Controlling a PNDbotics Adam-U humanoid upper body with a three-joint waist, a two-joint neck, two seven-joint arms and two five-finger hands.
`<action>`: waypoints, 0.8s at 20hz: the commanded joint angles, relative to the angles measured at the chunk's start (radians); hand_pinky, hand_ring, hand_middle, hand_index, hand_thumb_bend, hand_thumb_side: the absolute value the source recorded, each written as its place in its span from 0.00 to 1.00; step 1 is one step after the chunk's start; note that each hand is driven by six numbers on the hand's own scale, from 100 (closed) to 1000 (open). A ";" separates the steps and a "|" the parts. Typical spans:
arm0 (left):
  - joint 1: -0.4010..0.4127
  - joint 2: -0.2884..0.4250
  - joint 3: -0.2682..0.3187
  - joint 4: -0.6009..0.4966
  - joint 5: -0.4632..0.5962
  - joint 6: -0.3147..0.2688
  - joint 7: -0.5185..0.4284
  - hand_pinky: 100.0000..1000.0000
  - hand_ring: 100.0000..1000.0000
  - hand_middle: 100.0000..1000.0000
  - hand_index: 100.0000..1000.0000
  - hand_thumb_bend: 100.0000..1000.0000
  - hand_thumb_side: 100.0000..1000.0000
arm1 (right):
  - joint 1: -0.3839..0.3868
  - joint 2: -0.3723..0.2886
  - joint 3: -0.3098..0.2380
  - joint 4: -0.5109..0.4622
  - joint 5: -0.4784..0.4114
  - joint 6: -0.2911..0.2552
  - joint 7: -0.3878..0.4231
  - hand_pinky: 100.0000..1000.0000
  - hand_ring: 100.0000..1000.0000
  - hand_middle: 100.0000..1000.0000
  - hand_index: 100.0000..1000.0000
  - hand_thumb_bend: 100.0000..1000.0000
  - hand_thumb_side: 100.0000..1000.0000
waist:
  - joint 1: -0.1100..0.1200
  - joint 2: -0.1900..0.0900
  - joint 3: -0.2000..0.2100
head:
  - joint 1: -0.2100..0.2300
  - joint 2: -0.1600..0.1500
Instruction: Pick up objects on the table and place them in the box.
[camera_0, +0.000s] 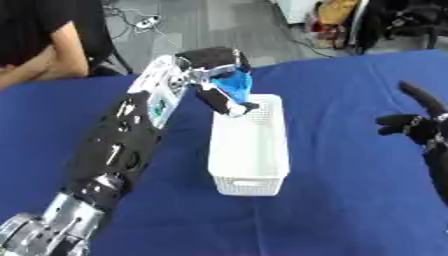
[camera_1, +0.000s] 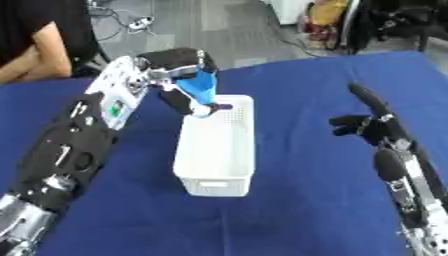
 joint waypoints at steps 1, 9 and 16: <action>-0.014 -0.013 -0.008 -0.011 -0.006 -0.016 0.008 0.00 0.13 0.38 0.48 0.00 0.19 | -0.013 0.000 0.000 -0.016 -0.005 -0.001 0.003 0.64 0.71 0.99 1.00 0.46 1.00 | -0.007 -0.010 -0.001 | -0.010 -0.020; -0.009 -0.031 -0.033 -0.039 0.014 -0.035 -0.008 0.00 0.12 0.38 0.48 0.00 0.19 | -0.015 0.000 0.000 -0.016 -0.006 0.000 0.003 0.64 0.71 0.99 1.00 0.46 1.00 | -0.005 -0.012 -0.005 | -0.014 -0.026; -0.004 -0.024 -0.048 -0.064 0.022 -0.095 -0.048 0.56 0.74 0.81 0.90 0.95 0.91 | -0.013 -0.001 -0.003 -0.016 -0.004 0.000 0.002 0.64 0.71 0.99 1.00 0.46 1.00 | -0.005 -0.011 -0.002 | -0.017 -0.025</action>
